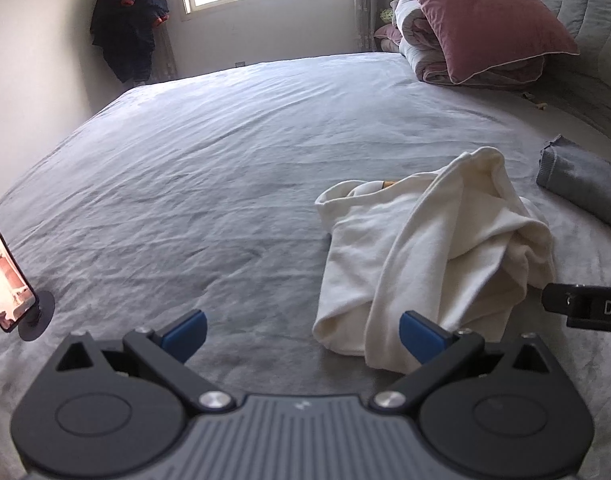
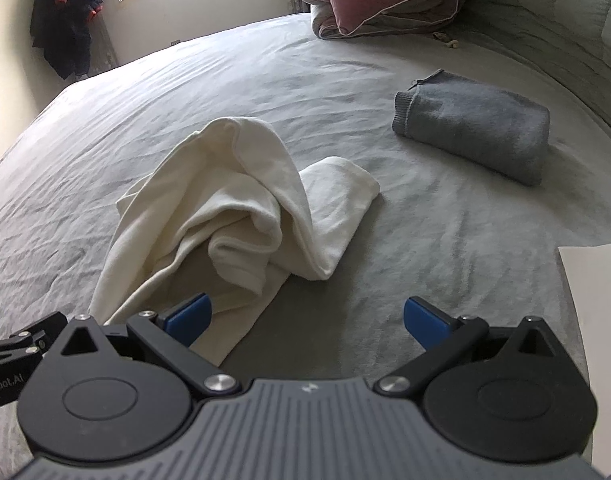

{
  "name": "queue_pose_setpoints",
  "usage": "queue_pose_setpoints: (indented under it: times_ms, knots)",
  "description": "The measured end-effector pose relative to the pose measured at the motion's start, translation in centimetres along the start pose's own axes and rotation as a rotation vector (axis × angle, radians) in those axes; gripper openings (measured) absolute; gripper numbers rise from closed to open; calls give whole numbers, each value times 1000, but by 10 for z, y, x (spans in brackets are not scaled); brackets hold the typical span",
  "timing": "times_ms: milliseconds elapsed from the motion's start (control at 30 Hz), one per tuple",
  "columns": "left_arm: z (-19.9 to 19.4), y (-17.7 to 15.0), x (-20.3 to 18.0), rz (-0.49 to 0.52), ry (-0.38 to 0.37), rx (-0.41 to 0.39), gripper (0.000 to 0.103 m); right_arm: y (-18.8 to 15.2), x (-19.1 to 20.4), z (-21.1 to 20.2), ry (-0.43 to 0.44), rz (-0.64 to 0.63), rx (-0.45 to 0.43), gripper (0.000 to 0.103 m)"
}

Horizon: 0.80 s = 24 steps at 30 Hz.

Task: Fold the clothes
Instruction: 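Move both grippers toward the crumpled cream T-shirt on the bed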

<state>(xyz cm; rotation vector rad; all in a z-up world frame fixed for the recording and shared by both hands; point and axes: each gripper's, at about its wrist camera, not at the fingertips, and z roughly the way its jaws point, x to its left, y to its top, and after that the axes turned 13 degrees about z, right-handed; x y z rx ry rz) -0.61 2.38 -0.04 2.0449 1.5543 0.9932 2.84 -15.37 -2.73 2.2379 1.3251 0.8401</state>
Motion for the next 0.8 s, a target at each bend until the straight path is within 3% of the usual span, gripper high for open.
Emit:
queue_pose_setpoints:
  times_ms: [800]
  knots:
    - [34,-7,17,-26,31,90,103,1,27,26,-21,-71,32,103]
